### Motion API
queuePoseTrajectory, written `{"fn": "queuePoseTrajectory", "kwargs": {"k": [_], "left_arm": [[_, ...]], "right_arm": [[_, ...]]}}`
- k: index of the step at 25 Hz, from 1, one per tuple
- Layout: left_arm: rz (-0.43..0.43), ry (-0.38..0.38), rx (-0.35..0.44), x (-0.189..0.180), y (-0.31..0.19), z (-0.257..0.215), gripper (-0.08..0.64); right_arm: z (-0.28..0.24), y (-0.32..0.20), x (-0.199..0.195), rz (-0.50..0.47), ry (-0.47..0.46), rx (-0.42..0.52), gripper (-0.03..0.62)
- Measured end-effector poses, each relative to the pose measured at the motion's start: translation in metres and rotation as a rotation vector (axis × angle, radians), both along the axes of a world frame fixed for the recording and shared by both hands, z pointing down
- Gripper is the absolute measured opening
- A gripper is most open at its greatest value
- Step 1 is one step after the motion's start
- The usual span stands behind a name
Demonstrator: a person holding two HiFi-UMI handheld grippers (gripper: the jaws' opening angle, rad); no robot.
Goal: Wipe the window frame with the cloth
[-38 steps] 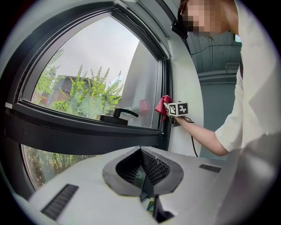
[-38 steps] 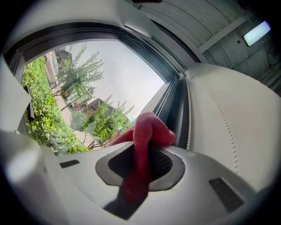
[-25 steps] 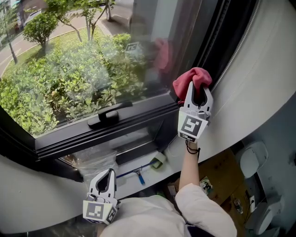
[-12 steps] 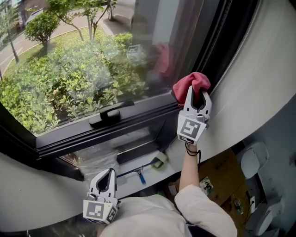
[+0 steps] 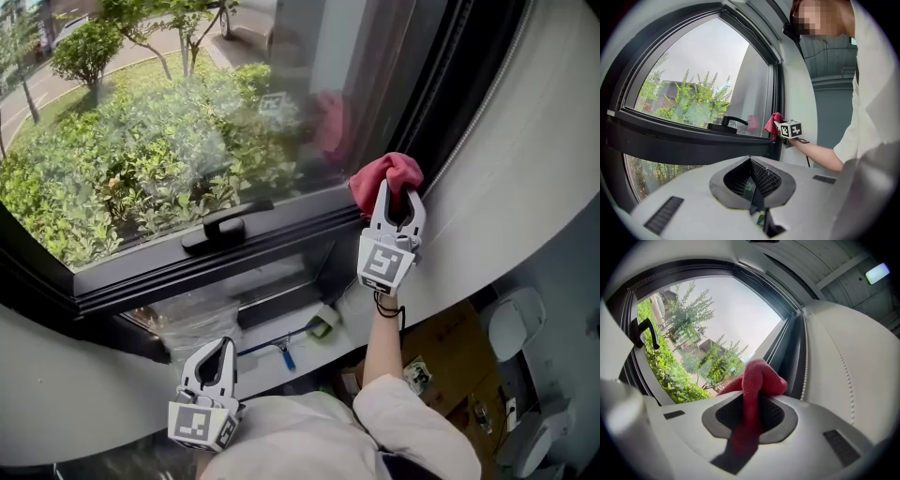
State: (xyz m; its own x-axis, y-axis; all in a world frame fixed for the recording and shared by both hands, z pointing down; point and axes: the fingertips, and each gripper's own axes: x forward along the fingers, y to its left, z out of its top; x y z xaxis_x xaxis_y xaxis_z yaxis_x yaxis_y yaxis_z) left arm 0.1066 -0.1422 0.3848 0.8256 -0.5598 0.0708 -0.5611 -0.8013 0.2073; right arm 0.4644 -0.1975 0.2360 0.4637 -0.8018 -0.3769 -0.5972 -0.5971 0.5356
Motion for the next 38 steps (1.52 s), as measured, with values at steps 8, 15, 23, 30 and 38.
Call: {"fn": "queuePoseTrajectory", "kwargs": {"k": [8, 15, 23, 30, 38], "left_arm": [[0.008, 0.001, -0.002, 0.002, 0.001, 0.000, 0.008], [0.007, 0.004, -0.003, 0.002, 0.003, 0.000, 0.009], [-0.002, 0.007, -0.012, 0.001, 0.004, 0.001, 0.008], [-0.001, 0.013, -0.012, 0.002, 0.005, 0.002, 0.008], [-0.015, 0.008, -0.017, -0.001, 0.006, 0.001, 0.009]], "right_arm": [[0.012, 0.000, 0.000, 0.001, -0.007, -0.013, 0.086], [0.021, 0.000, 0.000, 0.004, -0.007, -0.024, 0.086], [0.036, 0.000, 0.001, -0.002, -0.027, -0.036, 0.086], [0.049, 0.001, 0.001, -0.015, -0.051, -0.046, 0.086], [0.069, 0.002, 0.002, -0.023, -0.071, -0.072, 0.086]]}}
